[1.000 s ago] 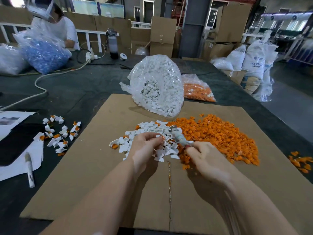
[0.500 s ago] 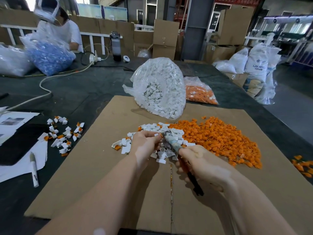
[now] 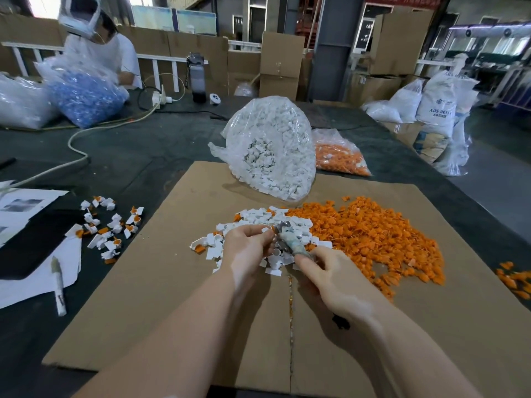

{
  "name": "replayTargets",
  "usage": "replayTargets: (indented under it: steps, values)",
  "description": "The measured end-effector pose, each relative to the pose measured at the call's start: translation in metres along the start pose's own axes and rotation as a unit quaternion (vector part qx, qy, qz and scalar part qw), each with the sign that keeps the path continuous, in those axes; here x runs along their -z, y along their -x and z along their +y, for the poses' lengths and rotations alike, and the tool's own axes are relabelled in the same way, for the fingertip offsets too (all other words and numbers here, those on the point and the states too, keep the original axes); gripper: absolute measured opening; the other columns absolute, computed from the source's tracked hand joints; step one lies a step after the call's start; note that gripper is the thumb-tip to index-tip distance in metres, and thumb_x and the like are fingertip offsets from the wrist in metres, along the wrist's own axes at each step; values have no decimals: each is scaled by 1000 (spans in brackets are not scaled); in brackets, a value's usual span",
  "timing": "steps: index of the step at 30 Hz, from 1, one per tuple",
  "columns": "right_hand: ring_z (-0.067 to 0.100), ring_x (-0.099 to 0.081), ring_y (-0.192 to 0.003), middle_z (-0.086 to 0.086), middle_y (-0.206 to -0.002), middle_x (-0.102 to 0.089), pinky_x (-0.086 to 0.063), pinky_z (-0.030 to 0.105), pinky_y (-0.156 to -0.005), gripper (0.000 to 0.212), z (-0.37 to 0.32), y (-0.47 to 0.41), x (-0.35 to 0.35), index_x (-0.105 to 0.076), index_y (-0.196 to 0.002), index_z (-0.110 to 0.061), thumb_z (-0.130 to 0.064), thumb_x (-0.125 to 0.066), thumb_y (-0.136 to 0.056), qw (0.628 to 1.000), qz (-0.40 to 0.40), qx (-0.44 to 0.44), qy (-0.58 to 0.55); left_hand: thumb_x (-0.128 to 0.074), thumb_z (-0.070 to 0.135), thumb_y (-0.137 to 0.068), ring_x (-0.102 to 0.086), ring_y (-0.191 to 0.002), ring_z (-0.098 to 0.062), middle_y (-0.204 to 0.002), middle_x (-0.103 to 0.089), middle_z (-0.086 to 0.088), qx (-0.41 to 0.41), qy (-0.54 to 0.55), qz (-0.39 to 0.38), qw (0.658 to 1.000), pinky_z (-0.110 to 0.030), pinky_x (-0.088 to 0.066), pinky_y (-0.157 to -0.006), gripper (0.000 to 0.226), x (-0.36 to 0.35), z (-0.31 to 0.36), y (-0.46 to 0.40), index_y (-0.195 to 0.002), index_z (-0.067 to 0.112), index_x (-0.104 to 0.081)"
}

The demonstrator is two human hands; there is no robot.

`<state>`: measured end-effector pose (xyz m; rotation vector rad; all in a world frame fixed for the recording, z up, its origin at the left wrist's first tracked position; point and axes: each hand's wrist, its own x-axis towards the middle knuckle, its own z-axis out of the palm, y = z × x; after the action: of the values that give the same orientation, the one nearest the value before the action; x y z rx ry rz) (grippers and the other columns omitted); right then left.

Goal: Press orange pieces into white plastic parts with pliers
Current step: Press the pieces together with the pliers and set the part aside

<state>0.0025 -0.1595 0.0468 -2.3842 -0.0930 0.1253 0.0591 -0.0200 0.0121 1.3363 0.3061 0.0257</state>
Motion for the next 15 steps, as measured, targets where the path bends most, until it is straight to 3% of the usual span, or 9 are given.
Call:
replayTargets:
  steps: [4,8,11,15]
  values:
    - [4,-45,-77,-10,-88,-48,-32,19,-60,25,17,-3,1,-54,-97,-20,-44,-49,-91,995,99,-11,-7,-58,-2,-88,-51,-40,-3,-63,-57,-6,-20,16,-25,999,-14,-43,-42,8,6,-2,8,-94,1,-63]
    - [20,-49,-103,4,-108,-55,-36,27,-79,40,41,-10,5,-54,-117,-12,-42,-52,-91,962,214,-31,167,-50,1,-93,-52,-48,-4,-70,-59,-5,-33,-35,-71,996,-15,-47,-50,20,11,-9,12,-101,11,-65]
    - [23,-49,-109,7,-116,-56,-39,30,-89,45,57,-13,4,-52,-122,-11,-44,-50,-91,938,231,-34,258,-51,1,-93,-53,-54,-5,-74,-59,-6,-36,-56,-78,995,-16,-49,-55,19,11,-13,13,-105,10,-63]
    - [22,-49,-111,5,-120,-54,-38,30,-91,51,69,-14,-1,-49,-128,-12,-48,-46,-92,923,229,-33,308,-54,-2,-90,-54,-52,-6,-69,-58,-8,-34,-39,-78,996,-17,-49,-52,10,9,-13,15,-92,4,-61]
